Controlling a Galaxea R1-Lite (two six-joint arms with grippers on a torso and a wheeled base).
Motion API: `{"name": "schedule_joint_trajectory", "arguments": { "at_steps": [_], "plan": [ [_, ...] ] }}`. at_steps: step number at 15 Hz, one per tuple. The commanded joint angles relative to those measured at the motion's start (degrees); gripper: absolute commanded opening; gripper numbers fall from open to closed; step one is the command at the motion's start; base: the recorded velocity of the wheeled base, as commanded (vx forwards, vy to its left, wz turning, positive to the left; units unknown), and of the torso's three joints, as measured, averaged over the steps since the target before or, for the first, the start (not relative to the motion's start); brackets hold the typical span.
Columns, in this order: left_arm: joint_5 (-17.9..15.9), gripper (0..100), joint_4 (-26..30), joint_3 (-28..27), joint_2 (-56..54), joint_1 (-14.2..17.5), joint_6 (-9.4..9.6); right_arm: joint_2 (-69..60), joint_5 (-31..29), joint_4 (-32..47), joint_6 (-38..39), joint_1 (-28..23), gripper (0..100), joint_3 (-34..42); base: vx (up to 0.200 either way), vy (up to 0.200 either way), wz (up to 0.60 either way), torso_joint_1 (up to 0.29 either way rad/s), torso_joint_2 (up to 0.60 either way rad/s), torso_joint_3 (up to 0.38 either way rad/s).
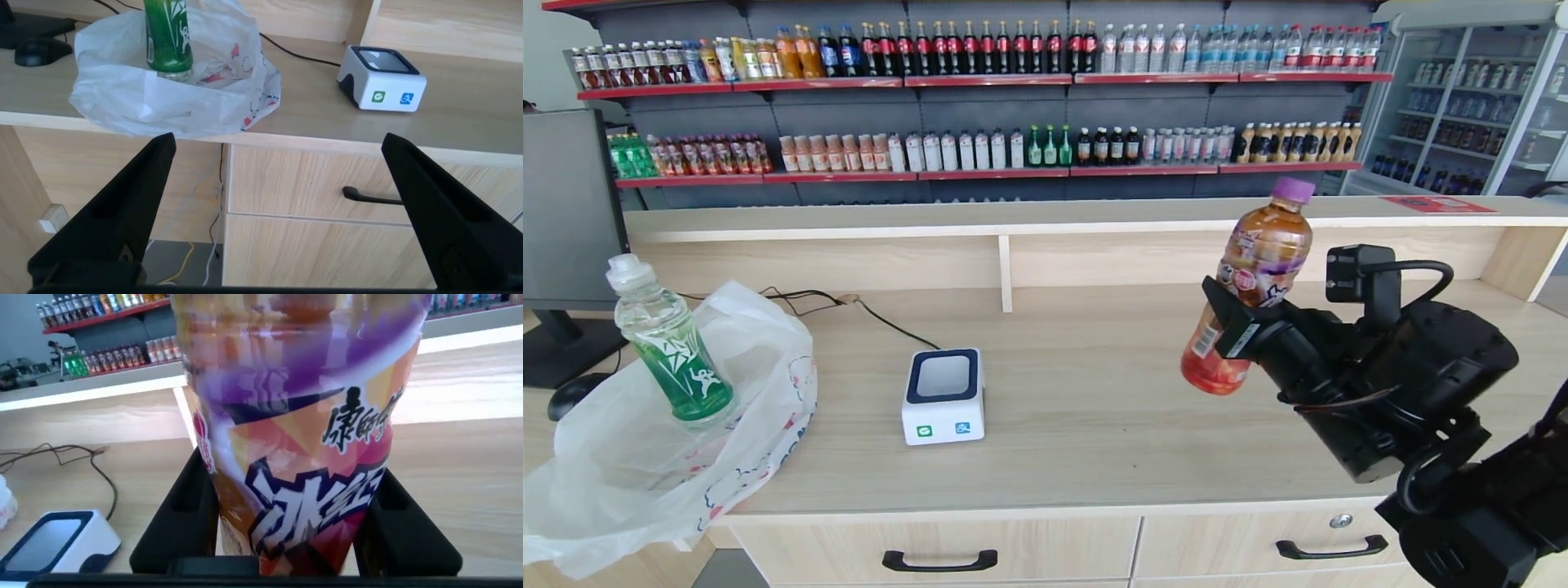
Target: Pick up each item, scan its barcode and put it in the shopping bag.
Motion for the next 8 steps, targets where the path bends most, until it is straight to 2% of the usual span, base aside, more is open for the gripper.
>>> {"name": "schedule_joint_trajectory", "arguments": {
  "at_steps": [1, 3, 8],
  "plan": [
    [0.0, 100, -0.1, 0.0, 0.0, 0.0, 0.01, -4.4, 0.0, -0.1, -0.2, 5.0, 0, 0.8, 0.000, 0.000, 0.00, 0.000, 0.00, 0.000],
    [0.0, 100, -0.1, 0.0, 0.0, 0.0, 0.01, -6.4, 0.2, -0.1, -0.2, 8.9, 0, 0.9, 0.000, 0.000, 0.00, 0.000, 0.00, 0.000],
    [0.0, 100, -0.1, 0.0, 0.0, 0.0, 0.01, -9.5, 1.6, -0.1, 0.2, 13.2, 0, -1.1, 0.000, 0.000, 0.00, 0.000, 0.00, 0.000]
  ]
}}
